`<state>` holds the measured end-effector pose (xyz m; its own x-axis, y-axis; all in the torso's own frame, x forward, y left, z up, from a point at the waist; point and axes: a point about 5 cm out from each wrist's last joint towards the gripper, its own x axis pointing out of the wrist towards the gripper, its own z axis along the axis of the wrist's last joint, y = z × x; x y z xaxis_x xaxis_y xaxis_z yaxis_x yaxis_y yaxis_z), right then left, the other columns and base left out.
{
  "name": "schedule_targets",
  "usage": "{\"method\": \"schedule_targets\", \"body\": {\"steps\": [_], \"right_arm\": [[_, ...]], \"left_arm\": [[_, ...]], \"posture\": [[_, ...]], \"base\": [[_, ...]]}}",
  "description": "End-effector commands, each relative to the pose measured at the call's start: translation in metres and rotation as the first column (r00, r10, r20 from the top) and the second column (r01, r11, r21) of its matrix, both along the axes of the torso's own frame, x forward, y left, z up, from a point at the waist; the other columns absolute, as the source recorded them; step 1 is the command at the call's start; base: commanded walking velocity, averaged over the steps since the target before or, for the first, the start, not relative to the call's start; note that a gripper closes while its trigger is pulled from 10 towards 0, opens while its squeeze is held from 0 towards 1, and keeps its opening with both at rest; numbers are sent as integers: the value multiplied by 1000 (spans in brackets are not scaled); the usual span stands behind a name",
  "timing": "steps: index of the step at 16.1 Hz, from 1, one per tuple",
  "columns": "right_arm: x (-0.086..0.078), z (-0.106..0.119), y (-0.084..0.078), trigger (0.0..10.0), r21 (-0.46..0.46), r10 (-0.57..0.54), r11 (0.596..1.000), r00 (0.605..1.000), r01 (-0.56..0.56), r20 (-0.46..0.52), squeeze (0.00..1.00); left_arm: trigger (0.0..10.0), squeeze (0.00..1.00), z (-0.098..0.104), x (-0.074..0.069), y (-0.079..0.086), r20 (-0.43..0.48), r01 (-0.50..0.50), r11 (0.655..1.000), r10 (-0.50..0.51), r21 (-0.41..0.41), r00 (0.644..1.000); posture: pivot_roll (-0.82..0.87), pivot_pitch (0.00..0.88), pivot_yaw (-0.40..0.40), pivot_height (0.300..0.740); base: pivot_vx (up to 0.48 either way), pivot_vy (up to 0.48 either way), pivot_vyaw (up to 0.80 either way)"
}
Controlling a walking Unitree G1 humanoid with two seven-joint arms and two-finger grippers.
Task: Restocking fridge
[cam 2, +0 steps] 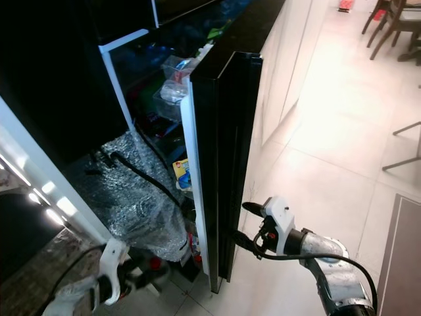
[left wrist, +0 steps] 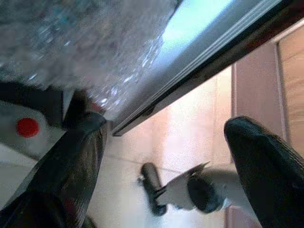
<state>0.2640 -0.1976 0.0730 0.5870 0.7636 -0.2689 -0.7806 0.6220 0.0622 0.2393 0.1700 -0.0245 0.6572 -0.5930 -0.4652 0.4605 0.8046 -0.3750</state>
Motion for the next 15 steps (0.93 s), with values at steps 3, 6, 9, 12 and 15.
{"method": "schedule_targets", "body": {"steps": [3, 6, 9, 12, 15], "right_arm": [[0, -1, 4, 10000, 6, 1, 1000, 1000, -1, 12, 0], [0, -1, 5, 10000, 7, 0, 1000, 1000, 0, 12, 0], [0, -1, 6, 10000, 8, 3, 1000, 1000, -3, 11, 0], [0, -1, 6, 10000, 7, 9, 1000, 1000, -9, 10, 0], [-1, -2, 7, 10000, 6, 17, 1000, 1000, -17, 3, 0]], "left_arm": [[10000, 0, 1, 9, -8, 5, -45, 998, 45, 35, 999], [10000, 0, -1, 11, 0, 9, -141, 987, 141, 83, 990], [10000, 0, -6, 7, 2, -12, -139, 983, 142, 117, 990], [10000, 0, -5, 12, -3, -20, -182, 980, 184, 80, 983], [10000, 0, -4, 14, -10, -39, -188, 982, 189, 8, 981]], "posture": [[-30, 42, 72, 740], [-25, 43, 71, 740], [-26, 44, 68, 740], [-36, 46, 63, 740], [-44, 47, 54, 740]], "base": [[0, 0, 0], [0, 0, 0], [0, 0, 0], [0, 0, 0], [0, 0, 0]]}}
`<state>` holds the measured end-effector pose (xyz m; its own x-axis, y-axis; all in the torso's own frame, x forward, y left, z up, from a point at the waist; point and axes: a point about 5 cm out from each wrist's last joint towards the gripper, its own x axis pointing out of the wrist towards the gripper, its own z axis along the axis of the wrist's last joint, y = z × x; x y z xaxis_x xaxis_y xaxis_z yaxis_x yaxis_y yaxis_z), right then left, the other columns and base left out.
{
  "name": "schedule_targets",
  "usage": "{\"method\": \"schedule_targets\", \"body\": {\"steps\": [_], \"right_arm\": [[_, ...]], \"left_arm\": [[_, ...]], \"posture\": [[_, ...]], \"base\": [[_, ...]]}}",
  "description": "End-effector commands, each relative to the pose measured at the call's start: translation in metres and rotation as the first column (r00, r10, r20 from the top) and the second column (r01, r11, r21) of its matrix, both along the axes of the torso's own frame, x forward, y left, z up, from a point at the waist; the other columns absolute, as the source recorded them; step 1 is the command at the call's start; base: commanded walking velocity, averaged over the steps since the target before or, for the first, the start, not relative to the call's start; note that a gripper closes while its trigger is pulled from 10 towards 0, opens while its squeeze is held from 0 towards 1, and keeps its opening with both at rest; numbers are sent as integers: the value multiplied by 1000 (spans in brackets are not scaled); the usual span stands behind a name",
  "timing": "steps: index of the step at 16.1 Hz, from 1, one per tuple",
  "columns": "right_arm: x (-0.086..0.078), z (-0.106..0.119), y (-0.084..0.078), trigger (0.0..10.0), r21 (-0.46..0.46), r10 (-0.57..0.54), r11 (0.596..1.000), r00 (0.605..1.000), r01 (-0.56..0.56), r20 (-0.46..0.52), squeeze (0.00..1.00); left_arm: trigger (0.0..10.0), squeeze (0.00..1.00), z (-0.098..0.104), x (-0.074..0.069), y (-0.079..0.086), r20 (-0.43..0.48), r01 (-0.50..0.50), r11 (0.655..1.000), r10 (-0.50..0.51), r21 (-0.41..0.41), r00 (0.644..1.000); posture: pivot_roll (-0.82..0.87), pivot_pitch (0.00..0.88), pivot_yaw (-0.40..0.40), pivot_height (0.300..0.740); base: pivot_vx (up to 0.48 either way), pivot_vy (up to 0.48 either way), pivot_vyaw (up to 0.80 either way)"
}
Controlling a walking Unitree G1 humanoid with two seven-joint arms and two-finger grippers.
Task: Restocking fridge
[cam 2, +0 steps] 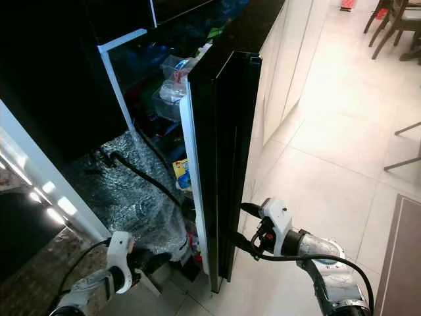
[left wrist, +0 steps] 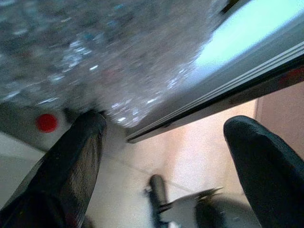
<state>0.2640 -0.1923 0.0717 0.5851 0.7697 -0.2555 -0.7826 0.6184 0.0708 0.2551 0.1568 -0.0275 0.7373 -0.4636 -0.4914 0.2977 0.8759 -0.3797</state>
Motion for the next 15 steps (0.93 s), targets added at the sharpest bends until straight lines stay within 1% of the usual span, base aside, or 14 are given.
{"method": "schedule_targets", "body": {"steps": [1, 5, 6, 7, 8, 9, 10, 14, 15], "right_arm": [[-1, -1, 2, 10000, -10, 16, 1000, 1000, -16, 0, 0], [-2, -1, 5, 10000, -3, 27, 1000, 1000, -27, -2, 0], [-2, -1, 5, 10000, -4, 28, 1000, 1000, -28, -3, 0], [-3, -1, 5, 10000, -3, 28, 1000, 1000, -28, -3, 0], [-3, -1, 5, 10000, -4, 28, 1000, 1000, -28, -3, 0], [-3, -1, 5, 10000, -4, 26, 1000, 1000, -26, -3, 0], [-3, -1, 5, 10000, -3, 25, 1000, 1000, -25, -4, 0], [-4, -2, 6, 10000, 0, 25, 1000, 1000, -25, -7, 0], [-5, -4, 7, 10000, -5, 28, 1000, 1000, -28, -10, 0]], "left_arm": [[10000, 0, -1, -1, 3, -7, -12, 1000, 12, -8, 1000], [9882, 0, 1, 6, 1, 10, -61, 998, 61, 32, 998], [3490, 0, 2, 8, 1, 16, -76, 997, 76, 34, 997], [3490, 0, 2, 8, 1, 18, -81, 996, 81, 33, 997], [3922, 0, 4, 10, 2, 26, -106, 994, 105, 33, 994], [6745, 0, 4, 12, 3, 31, -121, 991, 120, 53, 992], [10000, 0, 5, 13, 4, 35, -129, 989, 127, 76, 991], [10000, 0, 7, 18, 4, 49, -186, 979, 182, 87, 982], [10000, 0, 4, 16, 4, 31, -179, 976, 176, 123, 984]], "posture": [[-44, 47, 54, 740], [-52, 50, 48, 740], [-53, 50, 48, 740], [-52, 50, 47, 740], [-56, 52, 48, 740], [-57, 52, 47, 740], [-57, 52, 47, 740], [-62, 54, 49, 740], [-62, 54, 50, 740]], "base": [[0, 0, 0], [0, 0, 0], [0, 0, 0], [0, 0, 0], [0, 0, 0], [0, 0, 0], [0, 0, 0], [0, 0, 0], [0, 0, 0]]}}
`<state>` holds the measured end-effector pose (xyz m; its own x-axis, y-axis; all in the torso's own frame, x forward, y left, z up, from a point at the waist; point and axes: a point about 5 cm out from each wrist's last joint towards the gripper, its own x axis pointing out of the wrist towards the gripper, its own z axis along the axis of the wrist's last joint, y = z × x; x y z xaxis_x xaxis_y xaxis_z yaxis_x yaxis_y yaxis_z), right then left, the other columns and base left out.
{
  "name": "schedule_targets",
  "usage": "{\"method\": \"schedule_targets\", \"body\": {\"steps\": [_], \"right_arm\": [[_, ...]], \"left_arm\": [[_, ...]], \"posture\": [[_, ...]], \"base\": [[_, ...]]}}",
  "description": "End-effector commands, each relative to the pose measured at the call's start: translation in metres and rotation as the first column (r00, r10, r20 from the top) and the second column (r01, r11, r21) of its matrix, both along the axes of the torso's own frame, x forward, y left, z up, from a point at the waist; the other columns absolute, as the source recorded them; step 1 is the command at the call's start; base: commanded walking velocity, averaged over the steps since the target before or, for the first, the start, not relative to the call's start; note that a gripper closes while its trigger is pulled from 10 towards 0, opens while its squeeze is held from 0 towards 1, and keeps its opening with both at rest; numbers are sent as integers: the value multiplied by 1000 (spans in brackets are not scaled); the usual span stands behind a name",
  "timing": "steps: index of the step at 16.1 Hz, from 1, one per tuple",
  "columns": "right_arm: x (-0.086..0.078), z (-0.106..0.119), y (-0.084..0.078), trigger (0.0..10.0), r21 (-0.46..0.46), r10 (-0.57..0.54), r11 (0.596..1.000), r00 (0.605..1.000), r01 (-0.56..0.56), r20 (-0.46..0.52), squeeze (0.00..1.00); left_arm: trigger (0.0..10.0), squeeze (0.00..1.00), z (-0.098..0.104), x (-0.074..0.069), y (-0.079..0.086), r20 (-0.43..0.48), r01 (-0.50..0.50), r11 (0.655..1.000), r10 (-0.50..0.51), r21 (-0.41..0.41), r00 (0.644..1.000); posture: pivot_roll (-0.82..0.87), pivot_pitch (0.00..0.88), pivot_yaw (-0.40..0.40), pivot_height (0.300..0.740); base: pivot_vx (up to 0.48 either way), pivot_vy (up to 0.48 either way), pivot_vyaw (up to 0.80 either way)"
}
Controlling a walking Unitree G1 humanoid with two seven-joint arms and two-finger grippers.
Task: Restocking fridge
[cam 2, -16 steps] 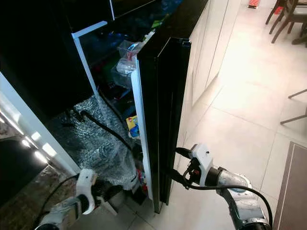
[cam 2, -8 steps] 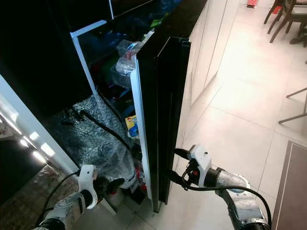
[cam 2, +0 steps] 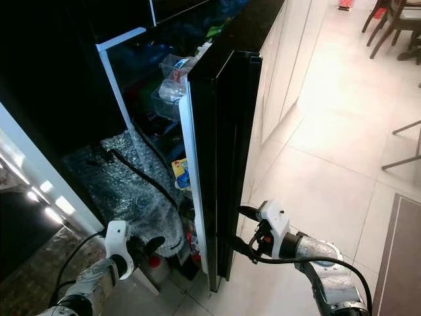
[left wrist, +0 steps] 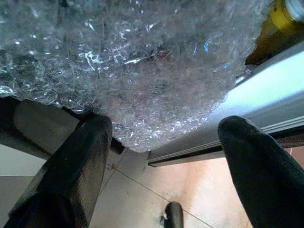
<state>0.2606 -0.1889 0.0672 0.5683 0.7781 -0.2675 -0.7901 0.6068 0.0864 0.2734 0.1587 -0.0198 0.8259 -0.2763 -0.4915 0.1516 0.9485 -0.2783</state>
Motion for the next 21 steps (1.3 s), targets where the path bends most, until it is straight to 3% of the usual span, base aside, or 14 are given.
{"method": "schedule_targets", "body": {"steps": [1, 3, 5, 7, 12, 13, 14, 15, 21], "right_arm": [[-2, 1, 4, 10000, -7, 14, 1000, 1000, -14, 10, 0], [-2, 0, 4, 10000, -6, 13, 1000, 1000, -13, 8, 0], [-3, -1, 6, 10000, -1, 16, 1000, 1000, -16, 6, 0], [-2, -1, 7, 10000, 4, 19, 1000, 1000, -19, 7, 0], [-2, -1, 7, 10000, 7, 11, 1000, 1000, -12, 8, 0], [-2, -1, 7, 10000, 6, 10, 1000, 1000, -10, 6, 0], [-2, -2, 7, 10000, 7, 8, 1000, 1000, -8, 4, 0], [-2, -2, 7, 10000, 8, 7, 1000, 1000, -7, 4, 0], [-2, -3, 8, 10000, 9, 6, 1000, 1000, -6, 3, 0]], "left_arm": [[10000, 0, -6, -6, 2, -43, 17, 999, -15, 37, 999], [10000, 0, -12, -13, 8, -63, 13, 994, -6, 108, 998], [10000, 0, -11, -13, 13, -44, -46, 992, 52, 116, 998], [10000, 0, -4, -5, 16, 10, -133, 988, 133, 81, 991], [10000, 0, -2, -1, -3, 6, -48, 999, 48, -10, 999], [5412, 0, -3, -2, -5, 3, -30, 999, 30, -24, 1000], [3490, 0, -3, -3, -6, -1, -22, 999, 22, -30, 1000], [0, 0, -4, -4, -6, -6, -24, 999, 24, -27, 1000], [0, 0, -6, -7, 0, -5, -42, 999, 42, -14, 999]], "posture": [[-61, 53, 50, 740], [-54, 55, 49, 740], [-55, 56, 48, 740], [-55, 55, 49, 740], [-62, 54, 50, 740], [-63, 54, 50, 740], [-63, 54, 50, 740], [-61, 54, 51, 740], [-58, 55, 50, 740]], "base": [[0, 0, 0], [0, 0, 0], [0, 0, 0], [0, 0, 0], [0, 0, 0], [0, 0, 0], [0, 0, 0], [0, 0, 0], [0, 0, 0]]}}
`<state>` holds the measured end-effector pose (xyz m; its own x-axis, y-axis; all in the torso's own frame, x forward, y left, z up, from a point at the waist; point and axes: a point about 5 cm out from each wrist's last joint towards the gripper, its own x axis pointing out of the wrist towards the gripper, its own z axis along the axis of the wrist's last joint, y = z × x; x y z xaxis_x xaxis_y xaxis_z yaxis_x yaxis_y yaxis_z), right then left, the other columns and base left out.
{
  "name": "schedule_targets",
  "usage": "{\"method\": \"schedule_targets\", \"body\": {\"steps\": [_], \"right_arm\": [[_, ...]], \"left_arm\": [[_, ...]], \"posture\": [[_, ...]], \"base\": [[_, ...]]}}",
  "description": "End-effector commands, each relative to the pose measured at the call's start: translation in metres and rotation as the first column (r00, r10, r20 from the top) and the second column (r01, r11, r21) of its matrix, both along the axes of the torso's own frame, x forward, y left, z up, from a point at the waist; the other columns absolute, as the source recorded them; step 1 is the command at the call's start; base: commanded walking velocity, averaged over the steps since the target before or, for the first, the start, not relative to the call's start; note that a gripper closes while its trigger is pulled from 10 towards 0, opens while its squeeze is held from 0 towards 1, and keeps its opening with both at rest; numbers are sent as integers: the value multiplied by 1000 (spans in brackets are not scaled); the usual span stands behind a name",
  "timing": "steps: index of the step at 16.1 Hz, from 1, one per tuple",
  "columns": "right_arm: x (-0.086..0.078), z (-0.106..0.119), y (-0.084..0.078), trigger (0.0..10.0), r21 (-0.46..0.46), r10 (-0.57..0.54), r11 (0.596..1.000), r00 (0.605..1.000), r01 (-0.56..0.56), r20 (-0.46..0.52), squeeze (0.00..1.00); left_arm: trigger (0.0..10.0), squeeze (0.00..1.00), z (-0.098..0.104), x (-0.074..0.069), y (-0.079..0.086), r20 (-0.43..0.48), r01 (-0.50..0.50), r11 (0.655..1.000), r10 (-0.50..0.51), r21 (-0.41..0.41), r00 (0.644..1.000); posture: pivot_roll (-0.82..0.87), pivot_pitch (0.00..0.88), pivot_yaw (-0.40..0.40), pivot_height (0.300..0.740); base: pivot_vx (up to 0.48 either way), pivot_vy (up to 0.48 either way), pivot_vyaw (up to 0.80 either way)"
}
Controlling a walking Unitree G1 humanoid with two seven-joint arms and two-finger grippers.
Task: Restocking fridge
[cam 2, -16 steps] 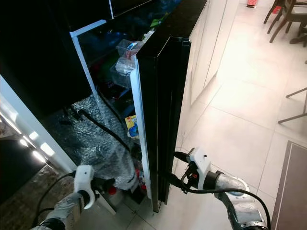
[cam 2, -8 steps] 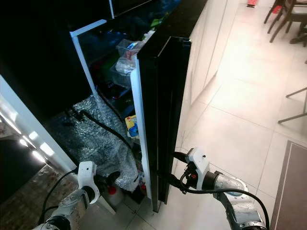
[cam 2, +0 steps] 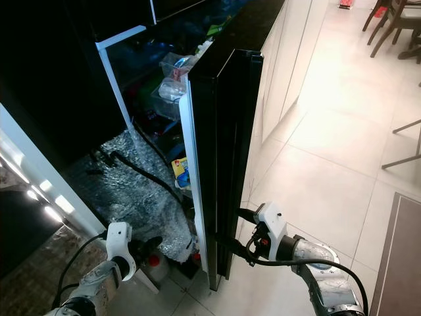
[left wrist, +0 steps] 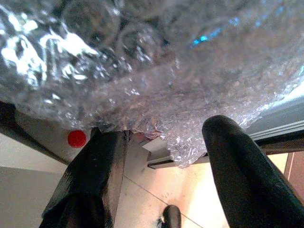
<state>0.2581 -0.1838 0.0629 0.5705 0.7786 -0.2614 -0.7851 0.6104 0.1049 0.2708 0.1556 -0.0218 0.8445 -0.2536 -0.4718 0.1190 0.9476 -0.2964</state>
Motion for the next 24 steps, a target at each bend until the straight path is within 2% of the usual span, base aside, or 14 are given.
{"method": "schedule_targets", "body": {"steps": [1, 8, 9, 12, 14, 17, 19, 20, 21, 22, 23, 24], "right_arm": [[1, 2, 4, 10000, -6, 13, 1000, 1000, -13, 14, 0], [1, 1, 5, 10000, -8, 17, 1000, 1000, -17, 14, 0], [1, 1, 5, 10000, -6, 17, 1000, 1000, -17, 13, 0], [-1, 0, 6, 10000, -5, 19, 1000, 1000, -19, 11, 0], [-1, -1, 6, 10000, -6, 24, 1000, 1000, -24, 7, 0], [-2, -1, 5, 10000, -13, 32, 999, 999, -32, 3, 0], [-2, -1, 5, 10000, -16, 35, 999, 999, -35, 0, 0], [-2, -1, 5, 10000, -20, 41, 999, 999, -41, -3, 0], [-2, -1, 5, 10000, -21, 42, 999, 999, -42, -3, 0], [-3, -2, 5, 10000, -19, 44, 999, 999, -44, -4, 0], [-3, -2, 7, 10000, -21, 47, 999, 999, -47, -5, 0], [-3, -3, 8, 10000, -21, 49, 999, 999, -49, -5, 0]], "left_arm": [[0, 0, -4, -4, 4, -21, -5, 1000, 5, 9, 1000], [0, 0, -3, -3, 13, -7, -73, 995, 73, 73, 997], [0, 0, -2, -3, 19, -6, -92, 988, 94, 124, 996], [0, 0, 4, 1, 40, 46, -199, 962, 193, 190, 980], [0, 0, 6, 1, 47, 64, -225, 944, 215, 240, 974], [0, 0, 13, 4, 59, 111, -273, 899, 250, 342, 962], [0, 0, 16, 6, 67, 138, -294, 843, 259, 451, 956], [0, 0, 21, 7, 74, 176, -326, 788, 275, 522, 945], [0, 0, 23, 8, 76, 189, -339, 772, 281, 538, 941], [0, 0, 23, 9, 73, 192, -324, 784, 261, 529, 946], [0, 0, 20, 9, 66, 168, -283, 820, 229, 499, 959], [0, 0, 14, 7, 54, 124, -229, 884, 195, 408, 973]], "posture": [[-57, 55, 50, 740], [-54, 53, 48, 740], [-53, 53, 48, 740], [-52, 53, 50, 740], [-49, 52, 48, 740], [-51, 52, 46, 740], [-50, 51, 45, 740], [-49, 50, 44, 740], [-48, 50, 45, 740], [-46, 49, 45, 740], [-46, 48, 48, 740], [-48, 48, 50, 740]], "base": [[0, 0, 0], [0, 0, 0], [0, 0, 0], [0, 0, 0], [0, 0, 0], [0, 0, 0], [0, 0, 0], [0, 0, 0], [0, 0, 0], [0, 0, 0], [0, 0, 0], [0, 0, 0]]}}
